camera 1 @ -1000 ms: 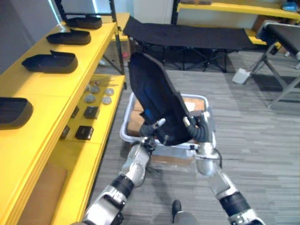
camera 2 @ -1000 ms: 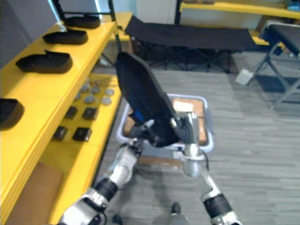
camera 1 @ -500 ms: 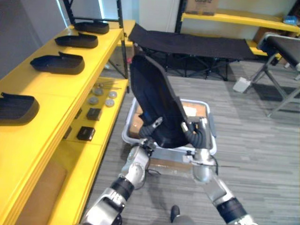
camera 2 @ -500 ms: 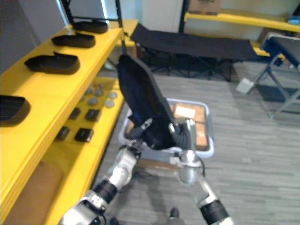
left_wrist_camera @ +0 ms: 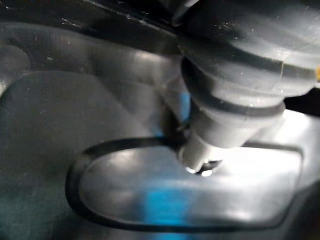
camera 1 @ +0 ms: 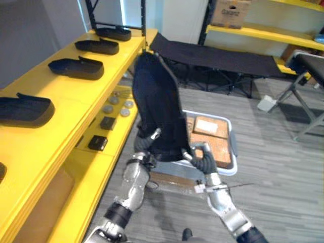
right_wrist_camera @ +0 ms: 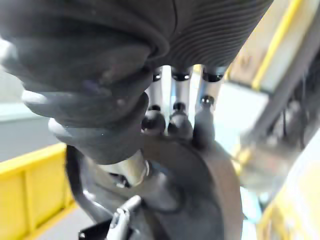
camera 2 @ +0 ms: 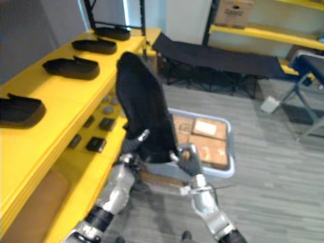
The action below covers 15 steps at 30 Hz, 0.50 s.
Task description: Walk over and take plastic housings, then place them on the shelf
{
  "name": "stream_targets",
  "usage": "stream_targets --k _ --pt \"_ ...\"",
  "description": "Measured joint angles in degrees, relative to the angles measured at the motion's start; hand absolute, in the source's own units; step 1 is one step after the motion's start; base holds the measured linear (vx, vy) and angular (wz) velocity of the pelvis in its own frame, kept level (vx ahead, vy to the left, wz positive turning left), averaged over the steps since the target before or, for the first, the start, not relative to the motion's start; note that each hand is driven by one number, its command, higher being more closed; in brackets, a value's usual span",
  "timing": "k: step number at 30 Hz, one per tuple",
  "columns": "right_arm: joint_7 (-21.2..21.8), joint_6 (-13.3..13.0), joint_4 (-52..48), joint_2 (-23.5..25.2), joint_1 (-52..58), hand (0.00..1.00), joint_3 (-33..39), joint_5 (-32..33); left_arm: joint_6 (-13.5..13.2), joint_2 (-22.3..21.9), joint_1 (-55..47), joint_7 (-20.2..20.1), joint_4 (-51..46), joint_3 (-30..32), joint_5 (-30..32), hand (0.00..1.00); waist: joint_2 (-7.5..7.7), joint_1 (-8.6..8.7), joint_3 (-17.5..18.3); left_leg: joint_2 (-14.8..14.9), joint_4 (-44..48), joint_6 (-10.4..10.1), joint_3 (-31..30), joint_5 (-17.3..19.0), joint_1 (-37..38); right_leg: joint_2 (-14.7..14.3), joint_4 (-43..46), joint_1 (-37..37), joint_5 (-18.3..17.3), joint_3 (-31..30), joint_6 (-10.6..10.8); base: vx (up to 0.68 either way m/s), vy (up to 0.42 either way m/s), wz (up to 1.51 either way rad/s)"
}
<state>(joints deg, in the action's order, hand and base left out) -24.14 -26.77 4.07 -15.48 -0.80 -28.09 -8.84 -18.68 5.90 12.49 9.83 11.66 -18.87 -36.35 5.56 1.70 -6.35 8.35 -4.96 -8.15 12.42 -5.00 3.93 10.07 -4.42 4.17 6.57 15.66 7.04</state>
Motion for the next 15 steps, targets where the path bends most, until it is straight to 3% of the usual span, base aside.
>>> stream_targets --k 6,10,11,15 --pt "8.6 -4.7 -12.9 2.6 -0.8 0.0 -3.7 9.4 -1.2 -0.3 -2.4 6.5 -5.8 1.4 11.6 1.0 -0.64 -0.8 3.5 0.1 0.0 0.0 -0.9 -0.2 0.1 0.0 1.2 0.0 -0.9 0.9 0.0 0.02 0.005 0.07" --pt "14.6 -4.2 -15.9 4.5 -2.9 0.0 -1.8 16.5 -1.3 -0.9 -4.3 10.3 -7.2 2.8 21.4 1.0 -0.93 -0.78 4.1 0.1 0.0 0.1 -1.0 -0.2 0.4 0.0 1.3 0.4 -1.0 1.1 -0.1 0.0 0.001 0.01" --pt "19.2 -3.8 -17.1 4.3 -2.9 0.0 0.2 22.1 -1.3 -1.1 -5.5 11.8 -7.6 4.4 24.2 1.0 -0.99 -0.76 4.0 0.1 -0.1 0.1 -1.0 -0.2 1.0 0.0 1.4 1.0 -1.4 1.1 -0.2 -0.05 0.002 0.01" --pt "29.7 -2.2 -23.3 3.9 -2.8 0.0 6.4 38.1 -1.2 -1.5 -8.3 16.1 -7.7 10.2 30.7 1.0 -1.68 -0.67 4.2 0.2 -0.1 0.0 -1.0 -0.2 1.0 0.0 1.7 0.9 -2.1 1.2 0.1 -0.03 0.0 0.02"
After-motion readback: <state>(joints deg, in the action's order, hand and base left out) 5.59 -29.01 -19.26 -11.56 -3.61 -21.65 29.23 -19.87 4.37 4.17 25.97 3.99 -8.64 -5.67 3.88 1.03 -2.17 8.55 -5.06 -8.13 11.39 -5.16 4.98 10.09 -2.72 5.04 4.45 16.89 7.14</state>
